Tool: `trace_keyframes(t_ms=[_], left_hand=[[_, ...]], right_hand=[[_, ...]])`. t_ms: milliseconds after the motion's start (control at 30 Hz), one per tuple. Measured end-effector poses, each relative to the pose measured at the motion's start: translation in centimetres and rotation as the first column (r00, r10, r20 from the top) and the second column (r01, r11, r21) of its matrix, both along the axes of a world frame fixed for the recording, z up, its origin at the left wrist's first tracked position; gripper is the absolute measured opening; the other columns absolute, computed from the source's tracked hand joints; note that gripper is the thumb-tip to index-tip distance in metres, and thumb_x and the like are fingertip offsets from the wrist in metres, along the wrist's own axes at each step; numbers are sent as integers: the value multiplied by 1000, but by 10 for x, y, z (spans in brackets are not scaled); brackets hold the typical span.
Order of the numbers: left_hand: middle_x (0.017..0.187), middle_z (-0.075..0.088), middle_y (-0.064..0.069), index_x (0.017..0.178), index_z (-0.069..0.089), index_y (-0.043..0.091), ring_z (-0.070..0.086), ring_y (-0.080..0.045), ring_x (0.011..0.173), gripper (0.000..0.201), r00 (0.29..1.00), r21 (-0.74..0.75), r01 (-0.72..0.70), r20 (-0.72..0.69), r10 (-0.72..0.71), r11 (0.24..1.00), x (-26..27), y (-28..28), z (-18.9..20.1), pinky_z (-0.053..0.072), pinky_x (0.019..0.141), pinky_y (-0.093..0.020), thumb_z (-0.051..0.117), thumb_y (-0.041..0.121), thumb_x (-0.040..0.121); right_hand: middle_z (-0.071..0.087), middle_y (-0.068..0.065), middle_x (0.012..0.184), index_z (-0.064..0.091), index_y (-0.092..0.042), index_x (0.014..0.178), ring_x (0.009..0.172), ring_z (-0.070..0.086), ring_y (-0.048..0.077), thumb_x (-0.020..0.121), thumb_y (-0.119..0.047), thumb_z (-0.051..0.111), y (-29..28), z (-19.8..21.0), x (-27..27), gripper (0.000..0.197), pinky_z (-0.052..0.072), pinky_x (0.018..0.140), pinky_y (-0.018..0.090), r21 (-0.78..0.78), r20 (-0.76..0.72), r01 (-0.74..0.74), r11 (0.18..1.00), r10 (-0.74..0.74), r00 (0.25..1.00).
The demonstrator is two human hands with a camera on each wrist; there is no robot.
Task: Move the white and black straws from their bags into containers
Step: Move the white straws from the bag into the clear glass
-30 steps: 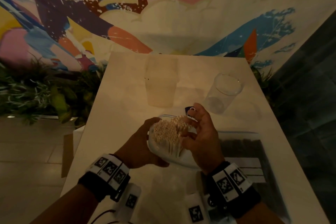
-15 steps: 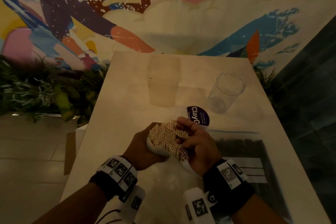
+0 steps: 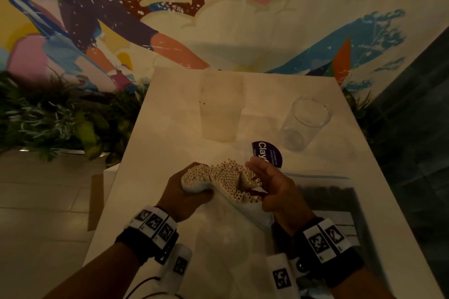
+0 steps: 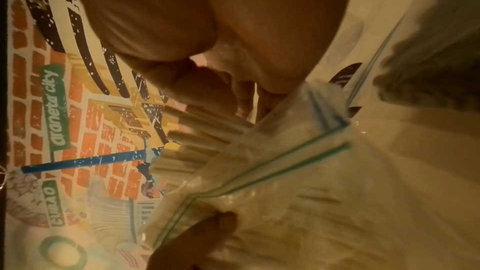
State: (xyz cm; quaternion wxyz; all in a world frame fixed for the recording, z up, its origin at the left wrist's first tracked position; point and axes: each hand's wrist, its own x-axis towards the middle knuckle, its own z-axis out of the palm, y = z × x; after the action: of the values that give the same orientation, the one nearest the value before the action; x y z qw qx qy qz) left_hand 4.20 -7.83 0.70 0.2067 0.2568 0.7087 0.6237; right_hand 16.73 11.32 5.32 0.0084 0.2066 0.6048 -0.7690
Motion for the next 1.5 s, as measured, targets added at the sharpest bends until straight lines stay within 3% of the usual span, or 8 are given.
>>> trace_keyframes(t_ms=[133, 233, 400, 600, 800, 933, 1300, 1500], left_hand=[[99, 66, 30, 96, 61, 60, 61, 8, 93, 58, 999, -16, 22, -39, -23, 1000, 0, 1, 0, 50, 79, -12, 76, 16, 61], [114, 63, 19, 111, 56, 52, 59, -5, 109, 65, 995, -5, 69, -69, -69, 998, 2, 4, 6, 47, 92, -22, 81, 28, 55], [126, 57, 17, 125, 51, 27, 54, -8, 119, 74, 984, 68, 133, -130, -124, 989, 0, 13, 22, 44, 98, -22, 81, 30, 57], [116, 65, 7, 117, 56, 19, 60, -11, 110, 64, 1000, 42, 3, -17, -2, 999, 1, 9, 3, 49, 96, -35, 79, 29, 58], [108, 66, 19, 110, 59, 18, 62, -2, 102, 57, 999, 71, -33, -32, 35, 997, -1, 9, -1, 47, 85, -14, 78, 30, 57], [106, 69, 5, 109, 60, 15, 63, -6, 101, 55, 998, 97, -42, -43, 47, 994, 1, 14, -2, 48, 86, -19, 77, 30, 59], [98, 64, 31, 101, 57, 34, 59, 10, 92, 47, 981, 52, -106, -160, 113, 993, -4, 20, -5, 45, 82, -10, 76, 19, 61], [100, 59, 15, 98, 53, 39, 58, -12, 97, 37, 961, -5, -77, -267, 72, 997, -4, 18, 6, 46, 89, -21, 70, 29, 66]], right_hand=[[52, -7, 134, 43, -39, 128, 117, 55, 8, 75, 17, 62, -7, -8, 4, 78, 53, 87, 23, 321, 9, -78, 944, 79, 997], [58, -16, 125, 48, -41, 125, 110, 56, -9, 76, -9, 76, -17, -13, 2, 65, 45, 92, 10, 493, -29, -94, 865, 124, 992], [58, -45, 102, 59, -35, 118, 102, 57, -14, 83, -11, 70, -20, -4, -4, 44, 42, 90, 5, 632, -246, 115, 767, 58, 968], [62, -34, 108, 60, -50, 113, 103, 61, -7, 84, -26, 69, -22, -17, -10, 39, 51, 93, 22, 727, -276, 175, 664, 49, 960], [60, -44, 99, 60, -65, 93, 100, 62, -9, 84, -18, 69, -18, -16, -13, 49, 46, 92, 11, 708, -283, 151, 690, 81, 956], [61, -41, 94, 65, -54, 94, 98, 61, -9, 83, -22, 71, -13, -23, -13, 34, 43, 87, 4, 756, -269, 186, 627, 39, 962], [69, -12, 93, 71, -20, 102, 83, 52, -20, 89, -12, 61, -11, -16, -26, 17, 37, 76, -4, 784, -217, 145, 604, 48, 975], [65, -6, 93, 68, -13, 99, 84, 55, 6, 82, -25, 48, -11, -14, -28, 29, 33, 71, 8, 849, -175, 135, 511, 31, 984]])
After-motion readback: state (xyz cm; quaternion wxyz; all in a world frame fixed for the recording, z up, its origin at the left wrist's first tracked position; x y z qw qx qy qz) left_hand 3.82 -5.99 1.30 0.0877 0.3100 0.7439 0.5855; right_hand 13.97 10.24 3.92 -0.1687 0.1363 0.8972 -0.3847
